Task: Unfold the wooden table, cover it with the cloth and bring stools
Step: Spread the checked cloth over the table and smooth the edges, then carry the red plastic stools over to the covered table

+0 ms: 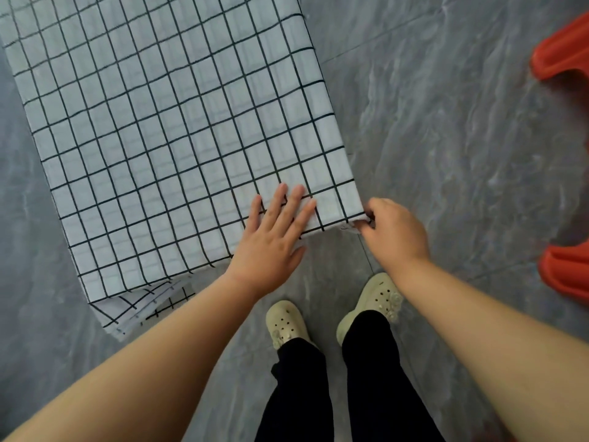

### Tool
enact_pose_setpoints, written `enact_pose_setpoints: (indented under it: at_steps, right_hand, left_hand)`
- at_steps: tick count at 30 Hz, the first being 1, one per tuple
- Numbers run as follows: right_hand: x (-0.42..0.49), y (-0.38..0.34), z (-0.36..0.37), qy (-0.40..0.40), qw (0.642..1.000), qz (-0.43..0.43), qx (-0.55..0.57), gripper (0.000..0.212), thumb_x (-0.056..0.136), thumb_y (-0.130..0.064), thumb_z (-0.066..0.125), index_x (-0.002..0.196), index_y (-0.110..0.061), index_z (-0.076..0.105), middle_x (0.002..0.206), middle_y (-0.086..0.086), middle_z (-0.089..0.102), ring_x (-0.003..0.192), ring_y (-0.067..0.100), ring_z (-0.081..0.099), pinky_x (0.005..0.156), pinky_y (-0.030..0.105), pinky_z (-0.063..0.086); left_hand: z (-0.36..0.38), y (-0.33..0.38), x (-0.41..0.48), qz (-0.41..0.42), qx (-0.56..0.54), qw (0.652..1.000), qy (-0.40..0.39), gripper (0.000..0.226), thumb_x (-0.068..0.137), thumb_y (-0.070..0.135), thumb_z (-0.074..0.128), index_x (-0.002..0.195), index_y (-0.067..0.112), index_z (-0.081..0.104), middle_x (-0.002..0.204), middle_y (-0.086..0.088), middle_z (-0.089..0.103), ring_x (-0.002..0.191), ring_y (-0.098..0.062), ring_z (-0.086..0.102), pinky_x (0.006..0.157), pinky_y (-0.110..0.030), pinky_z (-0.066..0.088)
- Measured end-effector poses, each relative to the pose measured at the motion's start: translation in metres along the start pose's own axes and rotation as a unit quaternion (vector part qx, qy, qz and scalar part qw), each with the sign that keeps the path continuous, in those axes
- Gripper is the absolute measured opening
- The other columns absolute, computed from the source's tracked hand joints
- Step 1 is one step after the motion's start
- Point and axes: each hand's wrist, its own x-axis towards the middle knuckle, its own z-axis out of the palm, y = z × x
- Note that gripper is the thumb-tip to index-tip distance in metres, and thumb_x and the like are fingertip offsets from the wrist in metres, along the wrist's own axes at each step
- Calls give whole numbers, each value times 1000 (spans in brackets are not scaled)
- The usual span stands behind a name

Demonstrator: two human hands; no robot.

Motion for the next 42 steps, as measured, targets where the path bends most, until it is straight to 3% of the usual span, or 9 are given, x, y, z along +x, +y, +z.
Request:
enact_pose_setpoints:
  at_steps: [4,8,16,20,24,30,34,38,42]
  right_hand:
    - [-3,9,2,-26,999,-1,30,14,83,-16,60,97,-11,58,100,9,61,97,31,55,67,36,41]
    - [-6,-5,-12,-13,983,-80,162,78,72,0,49,145,-12,24,151,8,23,139,23,23,112,35,26]
    - [39,-52,0,12,966,-234,-104,72,91,-55,27,150,-20,5,157,12,-4,144,28,-7,117,44,3]
    - [45,-51,13,-12,951,-228,-209,76,89,-61,16,150,-18,2,157,14,-4,144,32,-6,116,49,4]
    - [43,-65,-16,-79,954,-210,-198,76,92,-57,27,149,-22,-7,156,8,-17,142,26,-19,114,49,-5]
    - [3,-76,-143,-44,977,-193,-83,66,94,-42,45,148,-16,18,156,9,15,143,25,11,114,40,11]
    - [-24,-74,-261,32,981,-186,-35,63,91,-46,43,142,-9,34,146,13,35,134,32,31,111,42,24]
    - [-66,-74,-377,126,979,-159,16,62,88,-47,46,135,-7,42,135,14,45,123,33,43,104,38,30]
    - [-123,-65,-473,246,960,-114,75,58,87,-43,56,130,-5,46,127,15,50,120,29,45,101,27,28]
  left_hand:
    - [-7,5,-2,-3,-28,1000,13,68,94,53,24,150,21,3,157,-5,-2,144,-24,-6,113,-53,5]
    - [-20,-13,4,-113,-83,988,69,65,94,55,16,149,25,1,156,0,-6,144,-21,-7,114,-53,-2]
    - [-5,-37,16,-203,-85,974,54,73,90,64,17,149,28,-5,157,0,-12,143,-24,-18,112,-56,-9]
    - [-6,-36,15,-202,-79,975,49,74,90,64,19,149,28,-5,157,-1,-12,143,-25,-17,112,-57,-9]
    - [-31,-36,15,-212,-89,973,-10,75,89,66,21,148,30,-8,157,1,-17,142,-23,-22,112,-57,-8]
    - [-151,-17,-7,-208,-135,968,-49,77,89,64,26,148,29,-10,156,2,-18,143,-23,-15,116,-50,-2]
    - [-285,2,-24,-139,-108,984,39,74,89,61,29,149,29,0,158,2,-4,145,-20,-4,117,-46,3]
    - [-409,36,-36,-129,-134,981,64,67,90,55,40,148,27,19,158,1,5,139,-24,27,109,-46,28]
    - [-494,83,-35,-99,-134,975,149,66,89,55,43,146,27,25,155,1,20,141,-21,22,110,-47,25]
